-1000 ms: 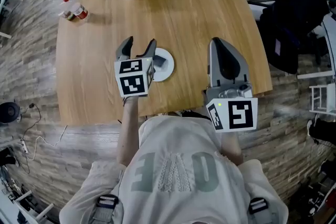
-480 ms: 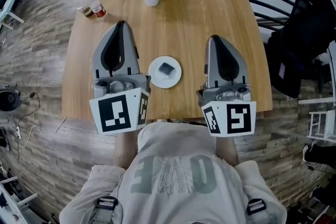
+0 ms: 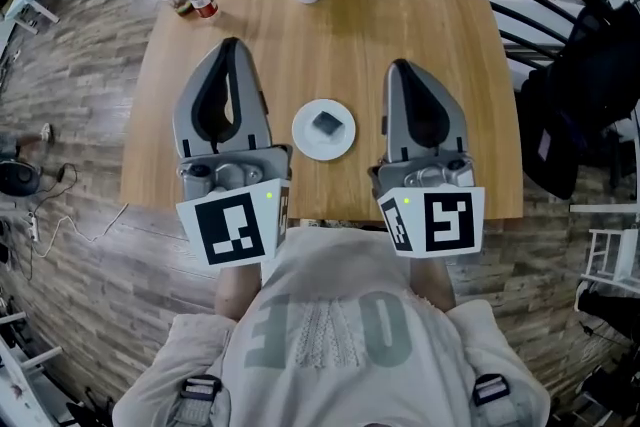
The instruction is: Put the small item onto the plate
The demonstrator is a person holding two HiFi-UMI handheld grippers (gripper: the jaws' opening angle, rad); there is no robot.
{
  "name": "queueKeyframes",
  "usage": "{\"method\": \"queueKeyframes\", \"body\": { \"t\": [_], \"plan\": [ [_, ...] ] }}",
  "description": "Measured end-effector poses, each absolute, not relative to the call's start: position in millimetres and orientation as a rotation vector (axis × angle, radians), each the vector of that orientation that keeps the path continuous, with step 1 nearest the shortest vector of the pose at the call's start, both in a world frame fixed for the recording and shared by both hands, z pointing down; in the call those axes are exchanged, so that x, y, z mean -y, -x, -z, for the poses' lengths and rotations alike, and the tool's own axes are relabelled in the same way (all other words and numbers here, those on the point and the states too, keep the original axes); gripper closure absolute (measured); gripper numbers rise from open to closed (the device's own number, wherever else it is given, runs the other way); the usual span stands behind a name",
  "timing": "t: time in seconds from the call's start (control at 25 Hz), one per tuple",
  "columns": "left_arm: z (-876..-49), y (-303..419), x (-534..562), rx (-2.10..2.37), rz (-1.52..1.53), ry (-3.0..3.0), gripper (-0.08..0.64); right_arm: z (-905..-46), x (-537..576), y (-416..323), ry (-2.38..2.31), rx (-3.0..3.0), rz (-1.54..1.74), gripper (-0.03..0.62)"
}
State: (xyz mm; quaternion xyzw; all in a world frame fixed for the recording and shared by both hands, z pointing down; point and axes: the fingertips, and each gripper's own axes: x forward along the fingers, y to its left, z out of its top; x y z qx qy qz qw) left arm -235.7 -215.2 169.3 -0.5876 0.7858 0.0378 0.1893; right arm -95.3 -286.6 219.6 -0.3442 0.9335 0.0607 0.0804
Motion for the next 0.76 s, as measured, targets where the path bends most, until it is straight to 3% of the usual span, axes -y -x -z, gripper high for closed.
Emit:
{"method": "queueKeyframes", "body": {
  "t": [0.76],
  "plan": [
    [-172.8, 245.0, 209.7, -2.219, -0.143, 1.686, 0.551, -225.9, 287.2, 100.5, 1.032, -2.812, -0.193, 0.575]
  ]
}}
